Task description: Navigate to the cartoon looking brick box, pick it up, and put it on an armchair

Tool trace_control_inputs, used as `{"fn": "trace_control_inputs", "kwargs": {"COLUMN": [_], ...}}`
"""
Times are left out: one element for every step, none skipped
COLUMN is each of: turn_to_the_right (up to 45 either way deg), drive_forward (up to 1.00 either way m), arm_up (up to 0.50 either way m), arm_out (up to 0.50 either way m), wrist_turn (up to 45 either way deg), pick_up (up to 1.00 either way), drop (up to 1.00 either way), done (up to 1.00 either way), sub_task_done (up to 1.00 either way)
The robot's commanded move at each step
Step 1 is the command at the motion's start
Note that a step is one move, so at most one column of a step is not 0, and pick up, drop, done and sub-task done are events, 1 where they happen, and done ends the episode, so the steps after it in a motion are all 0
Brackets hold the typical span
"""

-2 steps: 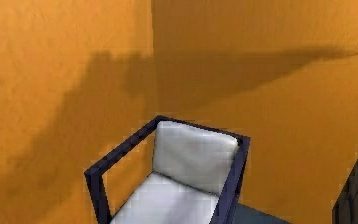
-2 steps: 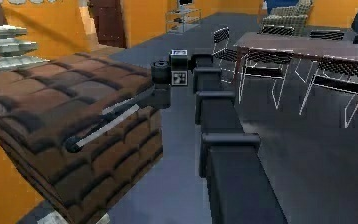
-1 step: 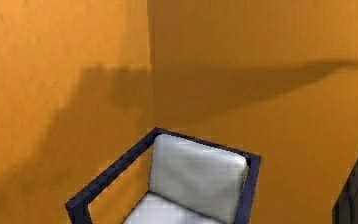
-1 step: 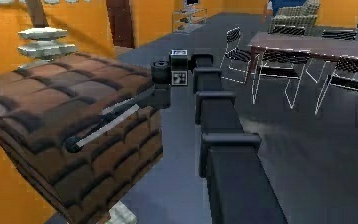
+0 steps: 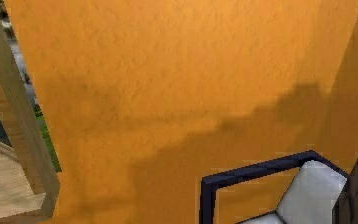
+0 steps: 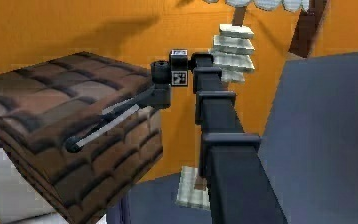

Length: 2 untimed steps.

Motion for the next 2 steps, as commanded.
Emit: {"fn": "trace_control_inputs", "kwargs": {"turn_to_the_right": [-12.0, 0.0], "drive_forward": [0.00, 0.00], "arm_up": [0.00, 0.00], "arm_out": [0.00, 0.14], "wrist_turn": [0.0, 0.0], "pick_up": [0.00, 0.00], "drop": [0.00, 0.00], "done": [0.00, 0.00], "sub_task_done": [0.00, 0.00]}}
